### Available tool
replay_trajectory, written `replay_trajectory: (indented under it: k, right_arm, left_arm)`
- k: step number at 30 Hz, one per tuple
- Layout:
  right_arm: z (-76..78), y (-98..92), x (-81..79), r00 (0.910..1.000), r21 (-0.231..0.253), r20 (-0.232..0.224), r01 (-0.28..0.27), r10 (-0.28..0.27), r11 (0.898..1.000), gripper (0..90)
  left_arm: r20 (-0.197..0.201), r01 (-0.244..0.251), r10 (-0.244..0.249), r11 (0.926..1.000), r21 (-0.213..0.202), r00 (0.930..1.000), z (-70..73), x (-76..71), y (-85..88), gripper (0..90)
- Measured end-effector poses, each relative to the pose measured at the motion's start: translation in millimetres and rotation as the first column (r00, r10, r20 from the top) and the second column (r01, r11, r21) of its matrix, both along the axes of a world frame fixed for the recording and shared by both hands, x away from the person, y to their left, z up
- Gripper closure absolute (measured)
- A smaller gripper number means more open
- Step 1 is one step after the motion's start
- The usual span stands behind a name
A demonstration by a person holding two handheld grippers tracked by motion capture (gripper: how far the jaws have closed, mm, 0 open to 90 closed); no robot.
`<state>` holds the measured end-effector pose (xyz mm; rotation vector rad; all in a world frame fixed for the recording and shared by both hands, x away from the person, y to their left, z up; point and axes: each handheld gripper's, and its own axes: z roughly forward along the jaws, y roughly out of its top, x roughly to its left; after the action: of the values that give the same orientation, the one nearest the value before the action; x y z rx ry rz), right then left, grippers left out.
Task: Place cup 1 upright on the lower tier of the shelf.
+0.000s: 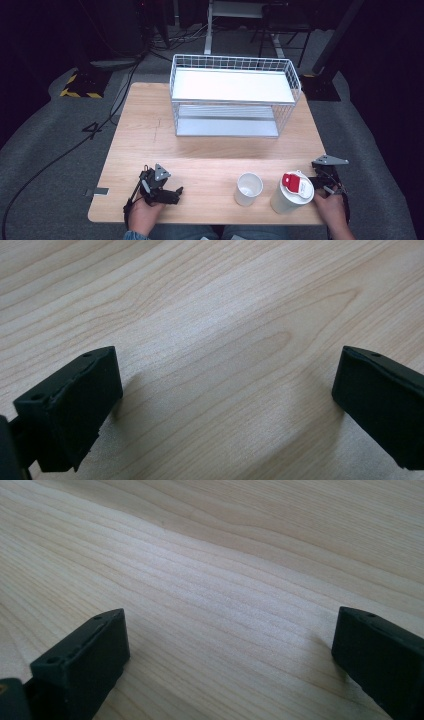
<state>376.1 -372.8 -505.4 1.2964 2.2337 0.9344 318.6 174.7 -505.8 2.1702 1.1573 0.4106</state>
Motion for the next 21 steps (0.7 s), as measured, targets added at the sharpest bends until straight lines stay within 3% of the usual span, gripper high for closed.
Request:
replay_trajectory:
  k: [21]
  right_arm:
    - [0.0, 0.1, -0.2, 1.0000, 0.000, 0.000, 0.003, -0.003, 1.000, 2.0]
  left_arm:
    - [0.000, -0.012, 0.012, 0.9999, -0.005, 0.9999, 0.1, -0.8, -0.2, 0.7]
